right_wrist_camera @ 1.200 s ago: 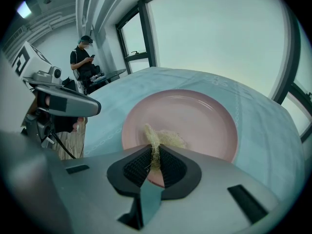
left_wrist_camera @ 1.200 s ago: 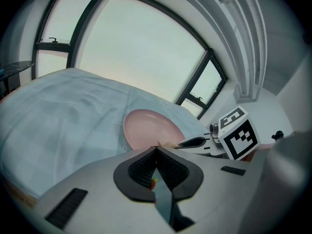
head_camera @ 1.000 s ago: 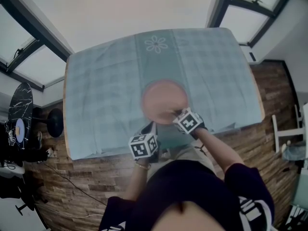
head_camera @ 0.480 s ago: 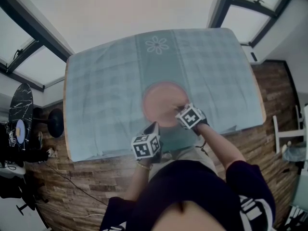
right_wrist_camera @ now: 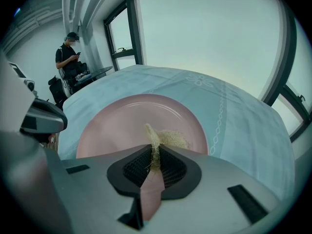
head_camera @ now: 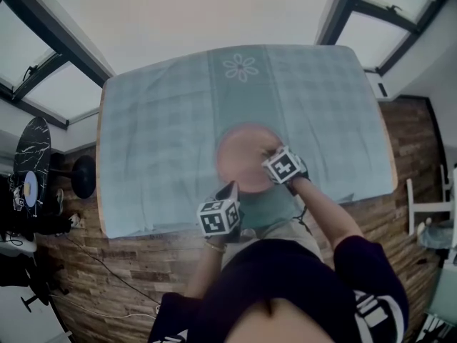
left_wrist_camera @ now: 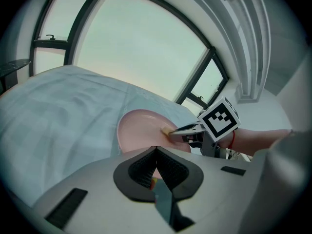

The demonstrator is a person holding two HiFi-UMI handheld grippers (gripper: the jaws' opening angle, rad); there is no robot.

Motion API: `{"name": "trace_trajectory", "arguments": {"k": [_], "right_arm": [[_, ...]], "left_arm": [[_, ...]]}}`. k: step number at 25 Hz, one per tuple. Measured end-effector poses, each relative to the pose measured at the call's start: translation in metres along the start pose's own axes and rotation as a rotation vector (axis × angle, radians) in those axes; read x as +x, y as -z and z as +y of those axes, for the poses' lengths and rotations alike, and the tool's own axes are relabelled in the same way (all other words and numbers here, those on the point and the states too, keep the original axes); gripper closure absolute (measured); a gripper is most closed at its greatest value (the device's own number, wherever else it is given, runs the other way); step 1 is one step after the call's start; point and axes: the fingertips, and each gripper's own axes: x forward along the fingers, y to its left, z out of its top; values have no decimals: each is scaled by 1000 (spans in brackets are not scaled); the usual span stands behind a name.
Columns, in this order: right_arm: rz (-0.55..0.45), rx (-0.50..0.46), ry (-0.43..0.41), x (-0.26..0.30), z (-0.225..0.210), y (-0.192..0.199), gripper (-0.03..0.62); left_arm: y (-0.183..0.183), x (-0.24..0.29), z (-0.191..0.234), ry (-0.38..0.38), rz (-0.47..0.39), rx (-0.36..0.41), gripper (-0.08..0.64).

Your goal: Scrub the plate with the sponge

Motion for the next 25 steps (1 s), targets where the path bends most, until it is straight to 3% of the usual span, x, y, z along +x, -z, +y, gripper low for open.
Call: {"name": "trace_trajectory", "arguments": {"k": [15,25], "right_arm": [[-29,1,-22,24,5,-33,552],[-60,-11,-98,29,28,-44,552]], "left_arm": [[-5,2,13,-26,-7,-31,551],[0,1,11,-36,-2,-44,551]]}}
